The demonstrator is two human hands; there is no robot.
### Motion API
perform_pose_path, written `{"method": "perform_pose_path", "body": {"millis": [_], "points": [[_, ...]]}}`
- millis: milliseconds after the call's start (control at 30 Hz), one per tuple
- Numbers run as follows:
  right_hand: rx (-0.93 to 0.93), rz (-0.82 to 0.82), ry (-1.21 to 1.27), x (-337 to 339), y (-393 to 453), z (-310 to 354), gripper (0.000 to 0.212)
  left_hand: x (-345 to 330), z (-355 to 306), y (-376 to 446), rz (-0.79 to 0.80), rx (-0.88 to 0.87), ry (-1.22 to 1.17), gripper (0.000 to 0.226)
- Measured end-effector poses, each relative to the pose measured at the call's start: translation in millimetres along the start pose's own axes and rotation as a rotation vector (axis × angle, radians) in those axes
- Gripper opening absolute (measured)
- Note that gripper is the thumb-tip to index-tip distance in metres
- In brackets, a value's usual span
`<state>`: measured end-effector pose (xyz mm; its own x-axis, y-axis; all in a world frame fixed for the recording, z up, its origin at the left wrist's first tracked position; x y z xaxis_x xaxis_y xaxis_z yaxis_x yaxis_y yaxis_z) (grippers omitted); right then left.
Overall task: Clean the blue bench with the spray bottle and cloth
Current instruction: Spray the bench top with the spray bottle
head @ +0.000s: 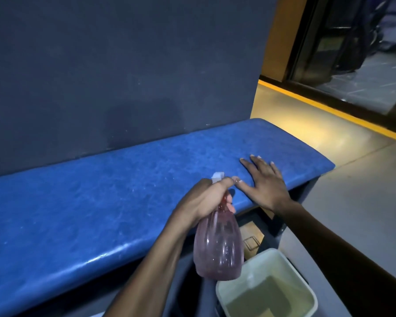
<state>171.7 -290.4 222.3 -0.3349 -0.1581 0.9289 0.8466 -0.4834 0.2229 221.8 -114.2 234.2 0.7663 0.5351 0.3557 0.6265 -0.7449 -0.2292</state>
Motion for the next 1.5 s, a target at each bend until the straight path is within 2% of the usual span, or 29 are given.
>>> {"method": "perform_pose_path", "body": {"millis": [100, 200, 367, 567, 667, 767, 1033, 1133, 1233, 1333, 1400, 1500], "points": [[-0.009, -0.02, 0.001, -3, 0, -2, 0.09, 18, 3, 2, -0.052, -0.034, -0.014, 0.038], [-0.015, -0.035, -0.005, -5, 2, -4, 0.086, 25, 4, 2, -0.008, -0.009, -0.034, 0.054], [-0.003, -0.037, -0.009, -5, 2, -3, 0.091, 7, -5, -3, -0.004, -0.006, 0.134, 0.065], [-0.005, -0.033, -0.003, -5, 1, -2, 0.092, 16, 4, -7, -0.104, -0.014, 0.182, 0.063], [-0.002, -0.05, 0.005, -3, 1, -2, 0.084, 22, 10, -9, -0.125, -0.017, 0.246, 0.064], [-0.001, -0.054, 0.005, -3, 1, -1, 0.079, 24, 9, -10, -0.124, -0.025, 0.199, 0.061], [-0.003, -0.055, 0.001, -3, 0, 0, 0.09, 13, -1, -25, -0.106, -0.073, 0.239, 0.054], [-0.004, -0.051, 0.001, -3, 0, -1, 0.085, 9, 1, -44, -0.168, -0.125, 0.385, 0.051], [-0.005, -0.035, 0.0, -6, -1, 0, 0.08, 1, 21, -72, -0.276, -0.232, 0.398, 0.035], [-0.015, -0.024, -0.004, -6, 0, 0, 0.075, -2, 69, -98, -0.441, -0.313, 0.357, 0.02], [-0.018, -0.011, 0.0, -5, 0, 0, 0.079, -6, 112, -107, -0.508, -0.297, 0.375, 0.03], [-0.013, 0.026, -0.008, -4, -2, 2, 0.082, -19, 179, -108, -0.509, -0.243, 0.236, 0.042]]}}
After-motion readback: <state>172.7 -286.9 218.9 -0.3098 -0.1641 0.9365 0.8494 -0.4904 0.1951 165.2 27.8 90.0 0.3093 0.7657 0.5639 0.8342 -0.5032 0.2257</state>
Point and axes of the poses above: each hand's wrist, its own y-axis towards the middle knuckle, its own x-axis out of the back of the hand, z = x × y, the point moved 10 cm from there along y, towards the middle knuckle, and after that the axes turned 5 degrees about y, right-handed, at the moved point
